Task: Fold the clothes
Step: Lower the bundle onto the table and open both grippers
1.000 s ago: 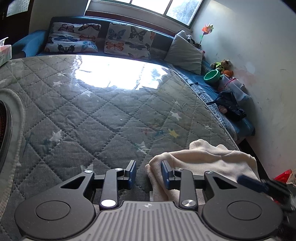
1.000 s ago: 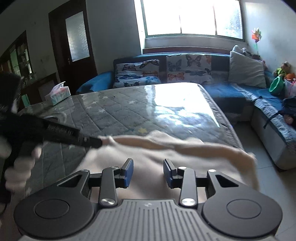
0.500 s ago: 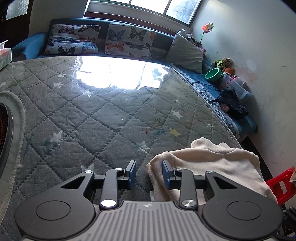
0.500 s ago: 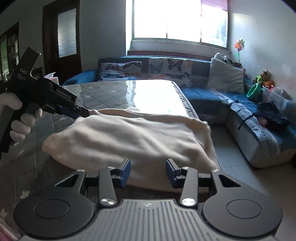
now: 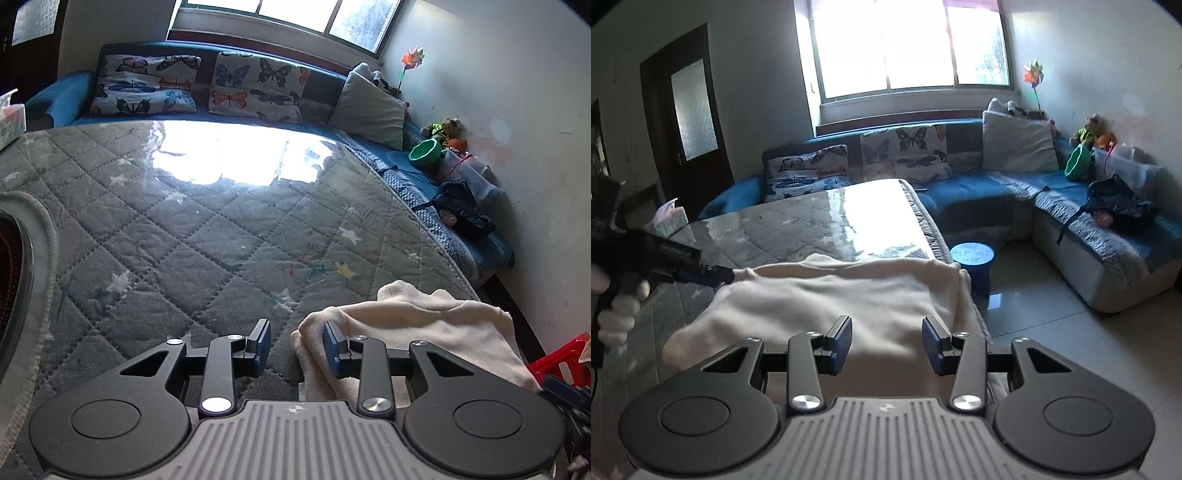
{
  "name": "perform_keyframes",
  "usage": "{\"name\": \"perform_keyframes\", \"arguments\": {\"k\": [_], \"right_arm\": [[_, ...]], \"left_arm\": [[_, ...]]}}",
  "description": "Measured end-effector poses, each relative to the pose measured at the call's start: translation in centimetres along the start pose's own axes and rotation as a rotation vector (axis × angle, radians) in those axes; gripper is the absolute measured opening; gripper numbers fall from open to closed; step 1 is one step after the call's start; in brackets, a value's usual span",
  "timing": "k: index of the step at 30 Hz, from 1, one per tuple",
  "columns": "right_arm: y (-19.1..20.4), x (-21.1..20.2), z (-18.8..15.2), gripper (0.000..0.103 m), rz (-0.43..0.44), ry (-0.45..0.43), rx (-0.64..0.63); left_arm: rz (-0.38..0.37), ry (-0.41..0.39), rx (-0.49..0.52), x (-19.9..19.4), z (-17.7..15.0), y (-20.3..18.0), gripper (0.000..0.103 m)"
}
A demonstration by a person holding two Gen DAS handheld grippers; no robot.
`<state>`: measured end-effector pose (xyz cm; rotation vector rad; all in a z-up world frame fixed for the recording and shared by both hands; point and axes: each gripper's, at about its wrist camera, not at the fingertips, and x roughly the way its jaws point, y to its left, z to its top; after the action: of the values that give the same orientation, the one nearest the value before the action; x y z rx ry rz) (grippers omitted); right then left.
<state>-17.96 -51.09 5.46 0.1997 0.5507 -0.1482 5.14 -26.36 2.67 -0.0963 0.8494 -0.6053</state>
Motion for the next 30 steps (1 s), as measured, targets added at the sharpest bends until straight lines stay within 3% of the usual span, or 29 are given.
{"name": "perform_keyframes", "arguments": {"k": [6, 13, 18, 30], "right_arm": [[-1.5, 1.9, -0.8, 0.042, -0.022, 0.041, 0.05], [-1.9, 0.6, -1.1, 0.042, -0.026, 0.017, 0.076], [-1.7, 0.5, -1.4, 0.044, -0.045, 0.025, 0.076], [1.0, -0.4, -2.2, 0.07, -0.048, 0.007, 0.008]], "left_arm": [[-0.014, -0.022, -0.003, -1.3, 0.2, -0.1, 0.034], [-0.131, -0.018, 0.052, -3.3, -1.2, -2.2, 0.034], [-0.165, 0.011, 0.088, -3.2, -3.1, -3.9, 0.034], [-0.109, 0.009, 0.173, -2.9, -6.0, -5.4, 0.04]]}}
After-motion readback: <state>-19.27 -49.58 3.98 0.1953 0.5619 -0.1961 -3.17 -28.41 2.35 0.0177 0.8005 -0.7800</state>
